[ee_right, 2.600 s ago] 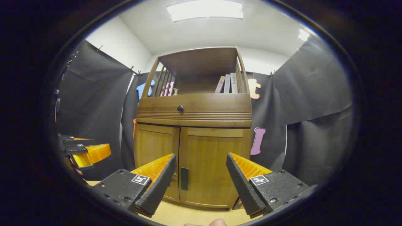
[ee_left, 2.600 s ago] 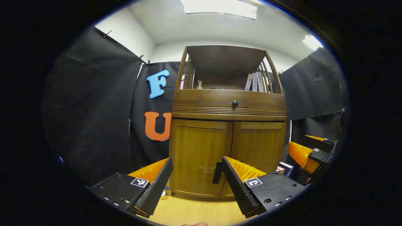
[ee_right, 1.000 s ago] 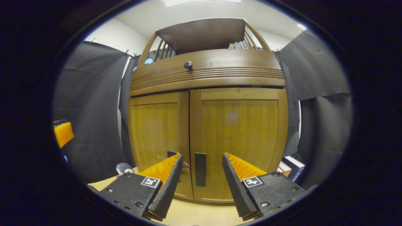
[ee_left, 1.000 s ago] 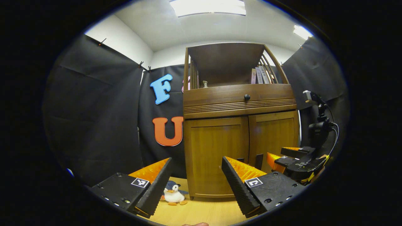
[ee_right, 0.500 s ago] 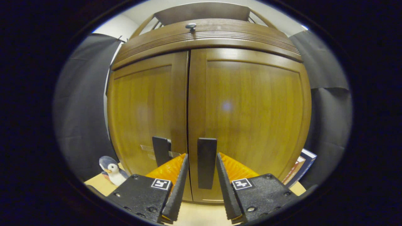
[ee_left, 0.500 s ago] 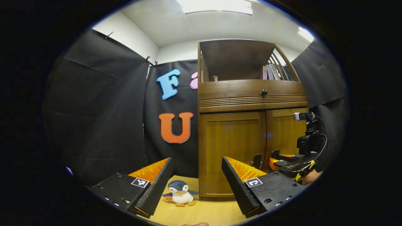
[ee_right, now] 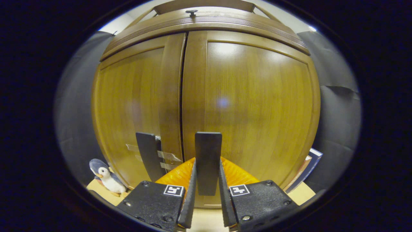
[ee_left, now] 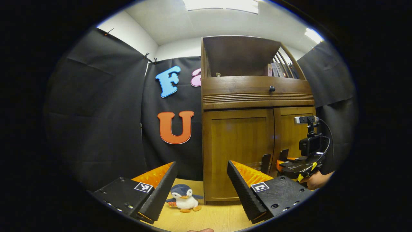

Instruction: Open the right door of the double-door shoe cabinet with the right hand, and open the left door with the left hand.

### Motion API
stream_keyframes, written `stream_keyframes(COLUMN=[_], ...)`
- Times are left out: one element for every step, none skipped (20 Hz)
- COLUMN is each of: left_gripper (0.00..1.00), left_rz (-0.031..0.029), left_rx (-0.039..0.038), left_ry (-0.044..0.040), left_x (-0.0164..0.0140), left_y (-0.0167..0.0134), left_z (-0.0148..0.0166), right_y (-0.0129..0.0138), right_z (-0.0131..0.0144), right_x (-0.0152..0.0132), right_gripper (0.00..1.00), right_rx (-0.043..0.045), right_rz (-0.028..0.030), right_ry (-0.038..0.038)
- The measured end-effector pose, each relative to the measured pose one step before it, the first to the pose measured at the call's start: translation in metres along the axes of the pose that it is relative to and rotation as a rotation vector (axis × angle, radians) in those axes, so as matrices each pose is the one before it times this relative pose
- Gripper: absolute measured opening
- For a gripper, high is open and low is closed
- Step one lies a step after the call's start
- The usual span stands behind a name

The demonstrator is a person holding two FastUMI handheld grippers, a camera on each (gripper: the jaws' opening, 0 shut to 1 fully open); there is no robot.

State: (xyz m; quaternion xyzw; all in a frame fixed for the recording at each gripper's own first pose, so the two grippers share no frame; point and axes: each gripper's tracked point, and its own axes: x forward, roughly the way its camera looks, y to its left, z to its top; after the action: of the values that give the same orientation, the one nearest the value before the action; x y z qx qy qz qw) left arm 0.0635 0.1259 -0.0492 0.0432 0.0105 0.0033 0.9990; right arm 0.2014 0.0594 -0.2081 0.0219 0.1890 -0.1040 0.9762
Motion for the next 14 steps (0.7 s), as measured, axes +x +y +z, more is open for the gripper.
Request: stream_keyframes(left_gripper=[0.95, 0.94, 0.94, 0.94, 0.94, 0.94, 0.95, 0.95, 0.95, 0.95, 0.95, 0.95, 0.95, 0.95], left_rz=[-0.00338, -0.00601, -0.0066, -0.00219, -0.0012, -0.00508, -0.00641, -0.00738, -0.00928, -0.00724, -0.0055, -0.00584, -0.00753, -0.00785], left_rx=[-0.00242, -0.00312, -0.00234, -0.00181, -0.00358, -0.00769, -0.0084, -0.00635, -0.00238, -0.0004, -0.00009, -0.0016, -0.00167, -0.00167], left_ry=[0.00234, -0.00036, 0.00119, 0.0066, 0.01015, 0.00483, -0.001, -0.00127, 0.00391, 0.00357, 0.00115, -0.00228, -0.00153, 0.00015], left_x=[0.00132, 0.00207, 0.00089, 0.00084, 0.00167, 0.00146, 0.00074, 0.00093, 0.00092, 0.00326, 0.00139, -0.00167, -0.00132, 0.00033], left_y=[0.00091, 0.00047, -0.00031, 0.00013, -0.00041, -0.00133, -0.00215, -0.00205, -0.00366, -0.00457, -0.00451, -0.00559, -0.0063, -0.00574], left_z=[-0.0005, -0.00066, -0.00122, -0.00132, -0.00216, -0.00054, 0.00025, -0.00033, -0.00155, -0.00045, -0.00015, 0.00067, 0.00018, -0.0011], right_y=[-0.00011, 0.00033, -0.00049, -0.0002, 0.00013, -0.00035, 0.00057, -0.00121, -0.00106, -0.00056, -0.00026, -0.0009, -0.001, -0.00042], right_z=[0.00001, -0.00106, 0.00016, -0.00042, -0.00004, -0.0004, -0.00046, -0.00042, -0.00066, -0.00174, -0.00124, -0.00118, -0.00114, -0.00159], right_x=[0.00135, 0.0025, -0.00014, -0.00003, -0.00096, -0.00116, -0.00201, -0.0038, -0.00426, -0.00518, -0.00542, -0.00518, -0.00518, -0.00556], right_gripper=[0.39, 0.38, 0.37, 0.36, 0.34, 0.34, 0.34, 0.33, 0.32, 0.32, 0.31, 0.31, 0.31, 0.31], right_rx=[0.0015, -0.0003, -0.00175, 0.00032, -0.00199, 0.00411, 0.008, 0.00801, 0.0056, 0.00225, -0.00123, -0.00327, -0.00266, -0.00046], right_rz=[-0.0051, -0.00447, -0.00201, -0.00265, 0.00004, 0.00385, 0.00687, 0.0094, 0.0104, 0.01066, 0.00972, 0.00896, 0.00815, 0.00971], right_ry=[0.0022, 0.00154, 0.00011, 0.00356, 0.00386, 0.00478, 0.00551, 0.00744, 0.00498, 0.00303, 0.00093, 0.00035, 0.00161, 0.0025])
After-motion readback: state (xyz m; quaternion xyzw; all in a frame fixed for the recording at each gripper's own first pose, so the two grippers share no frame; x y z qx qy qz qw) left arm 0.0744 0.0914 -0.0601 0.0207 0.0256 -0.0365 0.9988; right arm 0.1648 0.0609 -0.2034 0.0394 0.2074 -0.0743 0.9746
